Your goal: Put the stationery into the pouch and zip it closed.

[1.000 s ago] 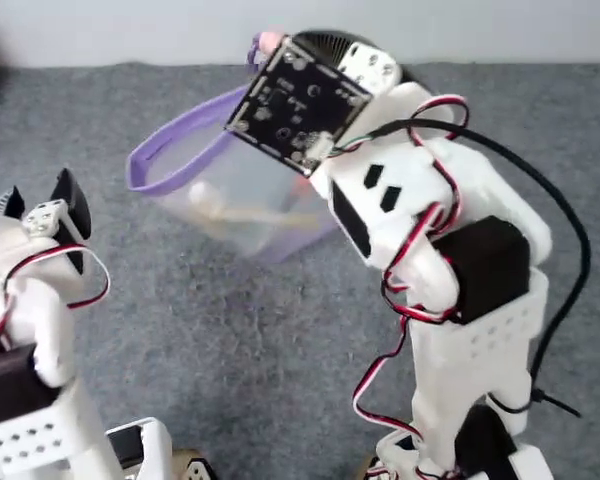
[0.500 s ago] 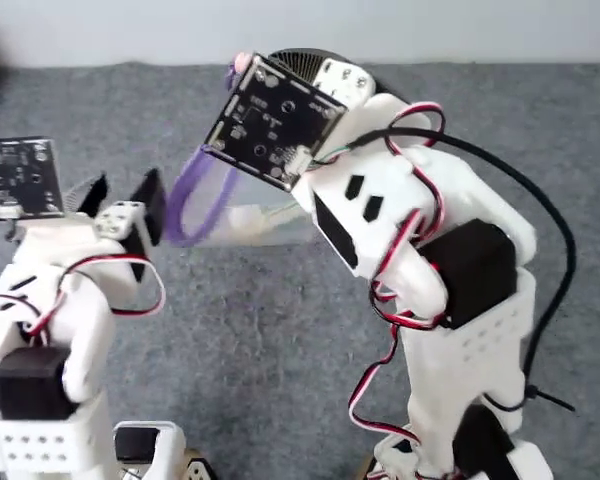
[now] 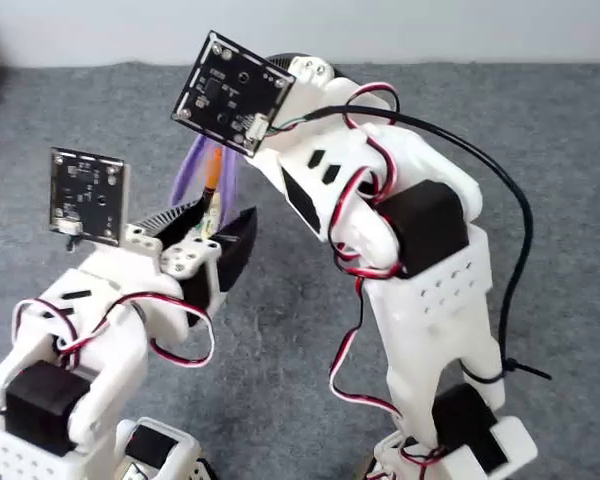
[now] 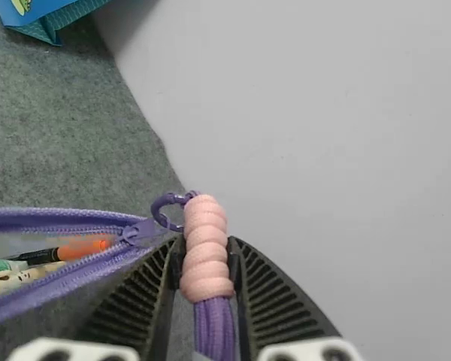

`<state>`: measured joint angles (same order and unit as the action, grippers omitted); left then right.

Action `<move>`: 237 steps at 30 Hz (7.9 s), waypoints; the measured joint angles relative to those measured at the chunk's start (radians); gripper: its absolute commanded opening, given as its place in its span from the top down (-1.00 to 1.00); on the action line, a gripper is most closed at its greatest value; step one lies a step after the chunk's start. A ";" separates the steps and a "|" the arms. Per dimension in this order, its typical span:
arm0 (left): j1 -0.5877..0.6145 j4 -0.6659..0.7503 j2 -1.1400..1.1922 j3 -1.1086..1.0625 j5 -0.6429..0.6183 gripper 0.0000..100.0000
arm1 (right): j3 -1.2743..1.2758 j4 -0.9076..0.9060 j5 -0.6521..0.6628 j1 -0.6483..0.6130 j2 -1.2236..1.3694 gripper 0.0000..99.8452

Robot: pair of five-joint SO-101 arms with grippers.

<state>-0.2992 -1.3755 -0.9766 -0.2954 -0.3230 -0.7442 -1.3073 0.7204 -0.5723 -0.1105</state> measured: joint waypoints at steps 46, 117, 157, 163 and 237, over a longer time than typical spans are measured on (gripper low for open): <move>0.164 -0.044 -0.005 -0.143 0.153 0.63 | -0.002 -0.325 -0.150 -0.017 0.014 0.98; 0.419 0.137 -0.003 -0.255 0.385 0.48 | -0.037 -0.428 0.278 -0.199 0.141 0.98; 0.325 0.037 -0.532 -0.470 0.413 0.22 | -0.020 -0.434 0.675 -0.247 0.069 0.98; 0.325 0.037 -0.546 -0.471 0.413 0.22 | -0.020 -0.400 0.663 -0.247 0.069 0.98; 0.143 0.407 -0.560 -0.778 0.353 0.57 | -0.017 -0.295 0.333 -0.157 0.072 0.98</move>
<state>-0.1565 -0.9689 -1.5367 -1.0733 0.0299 -0.7610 -1.6019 1.0533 -0.7288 -0.0384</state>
